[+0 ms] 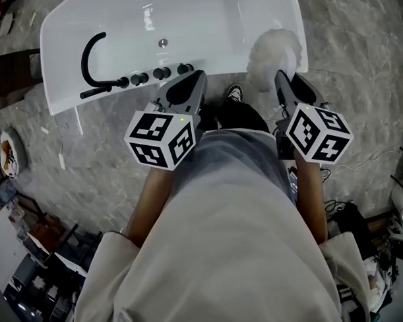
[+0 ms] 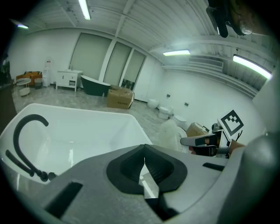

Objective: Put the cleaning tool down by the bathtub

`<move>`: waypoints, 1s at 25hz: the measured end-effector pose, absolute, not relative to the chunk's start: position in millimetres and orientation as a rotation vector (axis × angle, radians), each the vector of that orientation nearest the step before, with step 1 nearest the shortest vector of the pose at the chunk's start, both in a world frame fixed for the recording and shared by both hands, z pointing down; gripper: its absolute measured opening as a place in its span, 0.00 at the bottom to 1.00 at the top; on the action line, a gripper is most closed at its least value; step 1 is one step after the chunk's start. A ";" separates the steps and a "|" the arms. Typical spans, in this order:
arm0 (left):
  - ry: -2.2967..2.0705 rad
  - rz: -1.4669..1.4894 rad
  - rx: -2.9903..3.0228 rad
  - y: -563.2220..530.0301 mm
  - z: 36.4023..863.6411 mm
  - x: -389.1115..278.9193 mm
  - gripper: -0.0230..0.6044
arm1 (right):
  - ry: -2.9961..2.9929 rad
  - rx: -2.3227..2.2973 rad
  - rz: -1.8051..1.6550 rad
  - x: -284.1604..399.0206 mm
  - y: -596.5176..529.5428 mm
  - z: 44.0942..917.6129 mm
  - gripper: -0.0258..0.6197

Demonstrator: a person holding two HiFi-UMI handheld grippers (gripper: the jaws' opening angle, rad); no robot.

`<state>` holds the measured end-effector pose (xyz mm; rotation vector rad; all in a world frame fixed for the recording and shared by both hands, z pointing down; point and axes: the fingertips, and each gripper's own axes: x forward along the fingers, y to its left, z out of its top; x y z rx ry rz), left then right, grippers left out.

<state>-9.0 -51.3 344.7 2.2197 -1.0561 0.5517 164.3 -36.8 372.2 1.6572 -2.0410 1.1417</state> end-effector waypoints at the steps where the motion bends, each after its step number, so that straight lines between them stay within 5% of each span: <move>1: -1.061 0.545 2.211 -49.3 346.7 -10.2 0.04 | -2.043 1.644 1.139 163.4 -37.1 374.1 0.17; 25: -1.103 0.492 2.085 -61.3 358.1 -56.4 0.04 | -2.036 1.428 1.158 116.0 -66.7 398.3 0.17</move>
